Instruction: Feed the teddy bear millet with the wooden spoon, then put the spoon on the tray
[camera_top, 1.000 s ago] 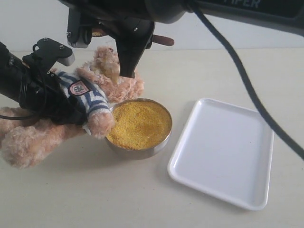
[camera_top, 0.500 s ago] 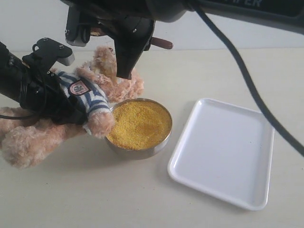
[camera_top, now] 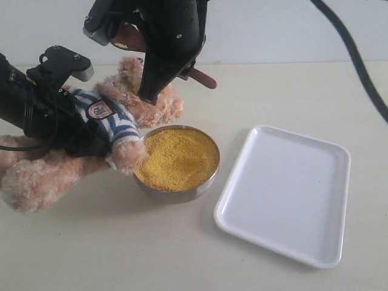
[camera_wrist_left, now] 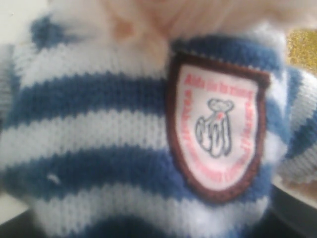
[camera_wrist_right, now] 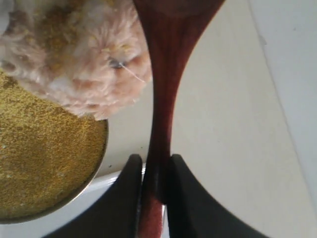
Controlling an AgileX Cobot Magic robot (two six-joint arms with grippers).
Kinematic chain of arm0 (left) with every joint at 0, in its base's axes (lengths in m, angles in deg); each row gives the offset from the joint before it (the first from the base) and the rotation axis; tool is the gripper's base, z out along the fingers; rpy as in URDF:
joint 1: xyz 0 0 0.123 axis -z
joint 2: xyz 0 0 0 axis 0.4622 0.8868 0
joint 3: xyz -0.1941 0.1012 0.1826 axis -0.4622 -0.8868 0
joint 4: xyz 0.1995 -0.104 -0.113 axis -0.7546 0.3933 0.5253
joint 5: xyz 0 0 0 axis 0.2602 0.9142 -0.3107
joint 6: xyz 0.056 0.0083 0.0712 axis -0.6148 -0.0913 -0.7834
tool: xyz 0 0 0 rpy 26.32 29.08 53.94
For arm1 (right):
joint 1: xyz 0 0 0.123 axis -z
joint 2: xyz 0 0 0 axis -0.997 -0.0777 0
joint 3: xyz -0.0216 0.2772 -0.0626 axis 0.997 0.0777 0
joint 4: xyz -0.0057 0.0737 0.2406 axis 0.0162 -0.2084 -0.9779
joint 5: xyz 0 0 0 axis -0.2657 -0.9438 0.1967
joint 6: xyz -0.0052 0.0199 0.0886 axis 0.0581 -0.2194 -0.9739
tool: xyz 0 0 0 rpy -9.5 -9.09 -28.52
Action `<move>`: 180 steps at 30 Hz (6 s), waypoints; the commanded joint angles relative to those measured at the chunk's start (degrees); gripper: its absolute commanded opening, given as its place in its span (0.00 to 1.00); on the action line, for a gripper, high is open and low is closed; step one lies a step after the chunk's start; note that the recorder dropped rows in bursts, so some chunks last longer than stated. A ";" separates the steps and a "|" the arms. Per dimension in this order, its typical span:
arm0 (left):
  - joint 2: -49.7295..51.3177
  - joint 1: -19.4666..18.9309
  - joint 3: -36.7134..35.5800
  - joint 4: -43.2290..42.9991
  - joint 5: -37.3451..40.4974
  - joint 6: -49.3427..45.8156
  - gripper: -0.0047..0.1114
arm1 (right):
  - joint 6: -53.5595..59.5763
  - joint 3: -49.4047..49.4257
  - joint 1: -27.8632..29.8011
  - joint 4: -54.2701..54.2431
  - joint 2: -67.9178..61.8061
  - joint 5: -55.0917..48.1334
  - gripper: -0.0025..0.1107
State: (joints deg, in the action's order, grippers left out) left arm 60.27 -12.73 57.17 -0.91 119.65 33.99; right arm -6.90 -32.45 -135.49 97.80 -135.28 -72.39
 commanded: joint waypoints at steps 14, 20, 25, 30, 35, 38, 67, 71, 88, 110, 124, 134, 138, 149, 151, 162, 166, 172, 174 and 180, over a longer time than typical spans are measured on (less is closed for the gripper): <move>-0.60 -1.77 0.50 -0.27 -0.82 1.56 0.07 | -1.20 -0.04 8.21 -14.72 1.08 -0.06 0.02; -1.94 -4.46 0.50 0.25 -0.82 2.15 0.07 | -0.93 -0.04 9.47 -15.99 1.08 -0.06 0.02; -6.29 -7.97 0.86 0.05 -0.79 2.15 0.07 | -0.77 -0.04 9.47 -17.21 1.08 -0.06 0.02; -5.90 -9.98 0.86 0.05 -0.39 3.02 0.07 | -0.77 -0.04 9.47 -19.54 1.48 -0.06 0.02; -4.52 -10.91 0.86 0.05 -2.92 6.34 0.07 | -0.77 2.64 9.47 -19.68 4.64 -0.06 0.02; -2.96 -10.91 0.86 0.89 -4.13 8.88 0.07 | -0.77 6.82 9.47 -19.42 7.19 -0.06 0.02; 5.04 -10.80 -1.85 6.06 -13.69 9.62 0.07 | -13.71 27.47 9.47 -19.74 21.23 -0.06 0.02; 5.04 -10.80 -4.20 6.06 -16.63 9.62 0.07 | -15.88 31.35 9.47 -19.74 23.84 1.97 0.02; 5.75 -10.80 -4.61 9.25 -14.57 8.24 0.07 | -18.86 39.88 9.47 -19.74 24.37 9.00 0.02; 12.10 -10.80 -4.61 31.67 -11.97 -14.81 0.07 | -18.86 39.88 9.47 -19.55 24.37 8.92 0.02; 12.10 -10.80 -6.03 31.55 -13.08 -14.81 0.07 | -18.74 39.88 9.47 -19.55 24.37 7.77 0.02; 12.10 -10.80 -6.03 31.55 -12.82 -14.81 0.07 | -16.85 39.40 9.47 -19.55 23.52 11.88 0.02; 12.10 -10.80 -6.03 31.55 -12.82 -14.81 0.07 | -11.47 34.70 9.47 -19.66 19.06 9.67 0.02; 12.10 -10.80 -6.03 31.55 -12.79 -14.81 0.07 | 3.70 18.08 8.95 -7.59 5.14 -0.06 0.02; 12.10 -10.80 -6.03 31.55 -12.79 -14.81 0.07 | 5.95 18.43 8.83 -2.22 4.85 -0.06 0.02; 12.10 -10.80 -6.03 31.55 -12.79 -14.81 0.07 | 15.42 18.43 2.46 7.06 0.90 -0.06 0.02; 12.10 -10.80 -6.03 31.55 -13.06 -14.81 0.07 | 16.00 18.43 1.38 11.35 -0.07 -0.06 0.02; 12.10 -10.80 -6.03 32.55 -14.63 -14.81 0.07 | 18.39 18.43 1.38 18.03 -0.81 -0.06 0.02; 12.10 -10.80 -6.03 32.66 -15.09 -14.81 0.07 | 18.95 18.43 1.38 18.84 -0.94 -0.06 0.02; 12.10 -10.80 -6.03 32.66 -16.20 -14.81 0.07 | 20.93 19.43 0.43 20.65 -2.70 -0.06 0.02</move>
State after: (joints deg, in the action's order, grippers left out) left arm 72.24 -23.52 51.52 31.35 104.85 19.48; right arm 12.85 -13.77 -134.26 116.86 -137.09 -72.20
